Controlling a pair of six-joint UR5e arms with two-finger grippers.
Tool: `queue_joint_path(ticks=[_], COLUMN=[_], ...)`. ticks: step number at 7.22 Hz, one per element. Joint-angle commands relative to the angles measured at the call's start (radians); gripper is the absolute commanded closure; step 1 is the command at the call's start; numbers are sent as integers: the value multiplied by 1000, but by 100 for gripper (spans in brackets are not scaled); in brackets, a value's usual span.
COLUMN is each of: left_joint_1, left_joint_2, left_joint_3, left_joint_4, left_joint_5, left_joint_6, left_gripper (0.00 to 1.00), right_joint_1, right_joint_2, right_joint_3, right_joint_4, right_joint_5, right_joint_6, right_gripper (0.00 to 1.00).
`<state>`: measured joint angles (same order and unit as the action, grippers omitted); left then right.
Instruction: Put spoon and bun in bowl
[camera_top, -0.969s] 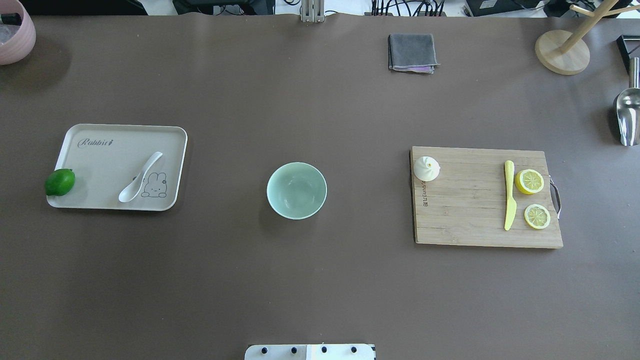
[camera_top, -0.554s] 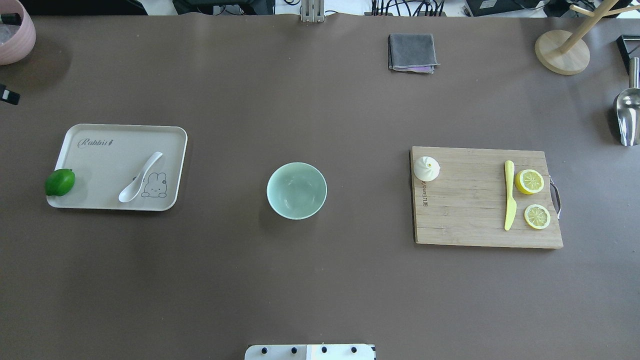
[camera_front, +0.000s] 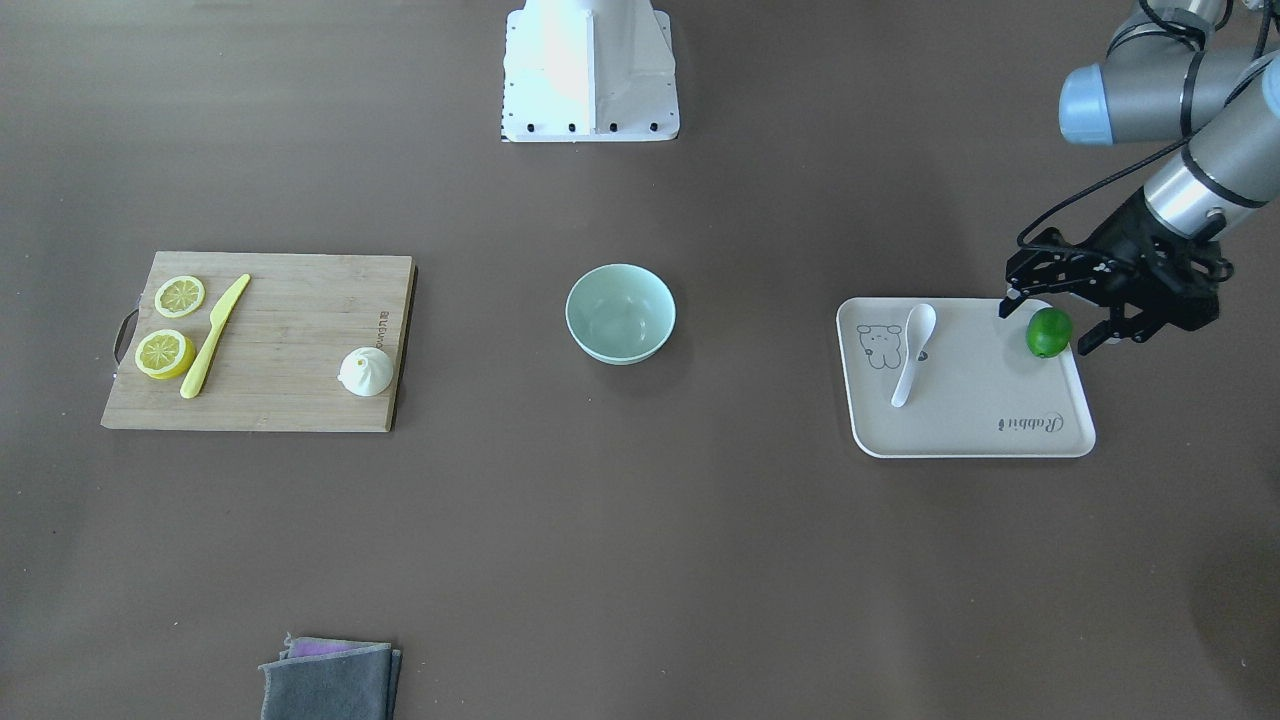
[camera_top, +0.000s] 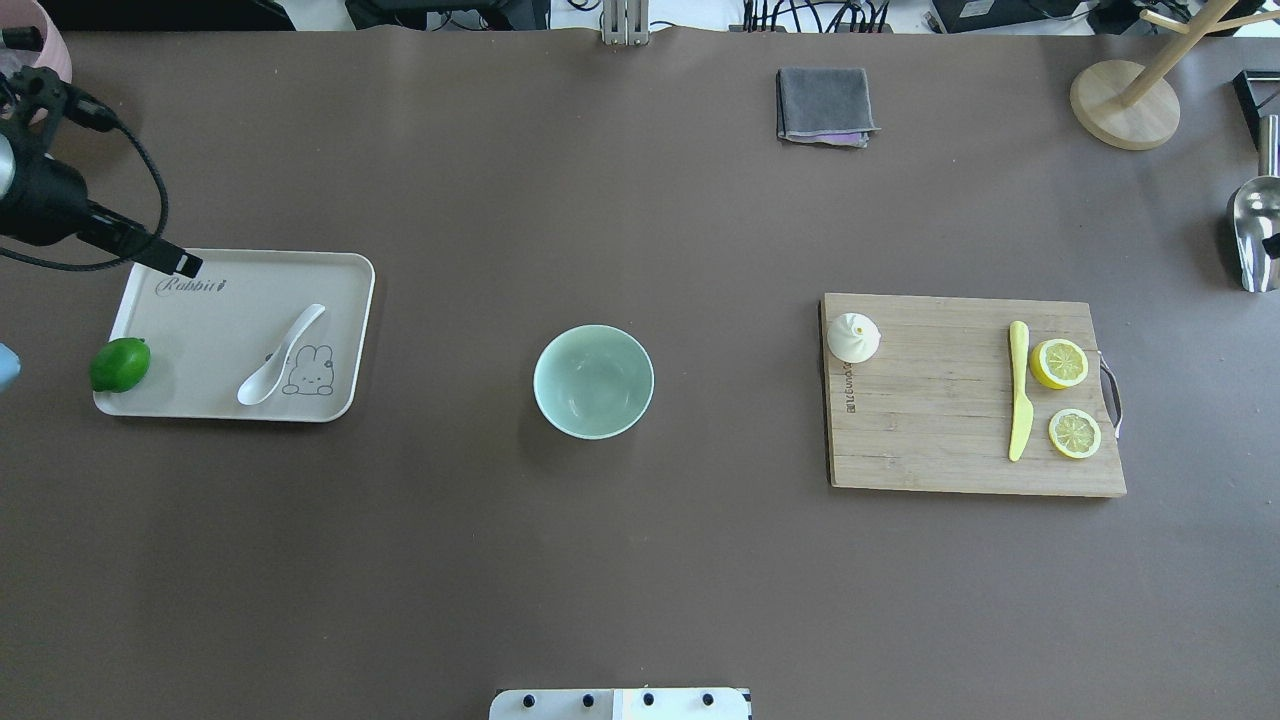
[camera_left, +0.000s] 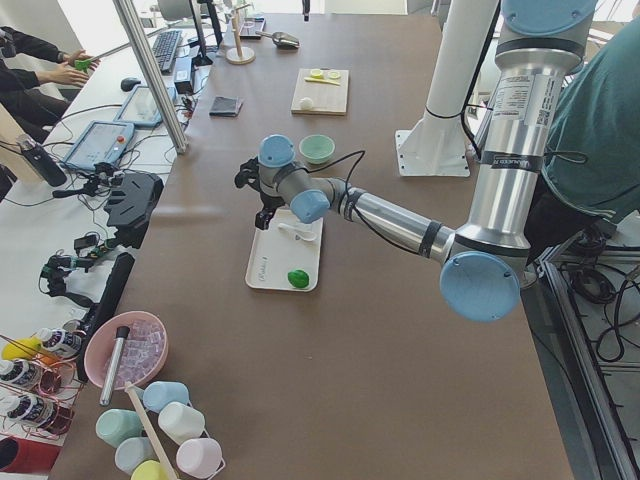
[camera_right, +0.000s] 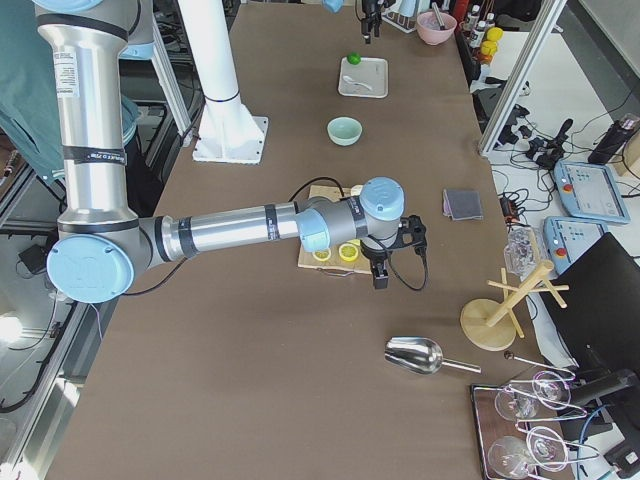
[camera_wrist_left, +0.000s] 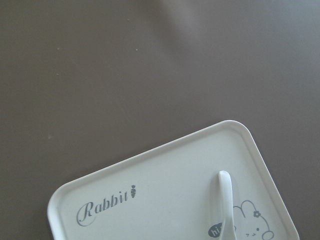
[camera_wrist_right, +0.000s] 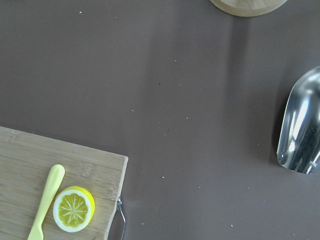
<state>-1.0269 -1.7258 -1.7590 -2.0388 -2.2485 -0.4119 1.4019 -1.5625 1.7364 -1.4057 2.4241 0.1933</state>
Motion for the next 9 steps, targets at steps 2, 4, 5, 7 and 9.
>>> queue_joint_path(ticks=[2, 4, 5, 7, 9], left_joint_1=[131, 140, 165, 195, 202], left_joint_2=[-85, -104, -104, -124, -138], left_joint_3=[91, 144, 151, 186, 225], left_joint_4=[-12, -11, -12, -14, -14], left_joint_5=[83, 99, 127, 155, 153], left_joint_6=[-22, -21, -22, -22, -24], left_gripper=[3, 3, 3, 3, 3], right_joint_1=[-58, -80, -81, -89, -92], right_joint_2=[8, 12, 13, 15, 13], right_joint_3=[3, 8, 8, 8, 8], right_joint_4=[57, 59, 59, 59, 59], right_joint_5=[3, 7, 13, 15, 20], right_joint_6=[12, 15, 15, 17, 17], right_gripper=[0, 0, 0, 0, 0])
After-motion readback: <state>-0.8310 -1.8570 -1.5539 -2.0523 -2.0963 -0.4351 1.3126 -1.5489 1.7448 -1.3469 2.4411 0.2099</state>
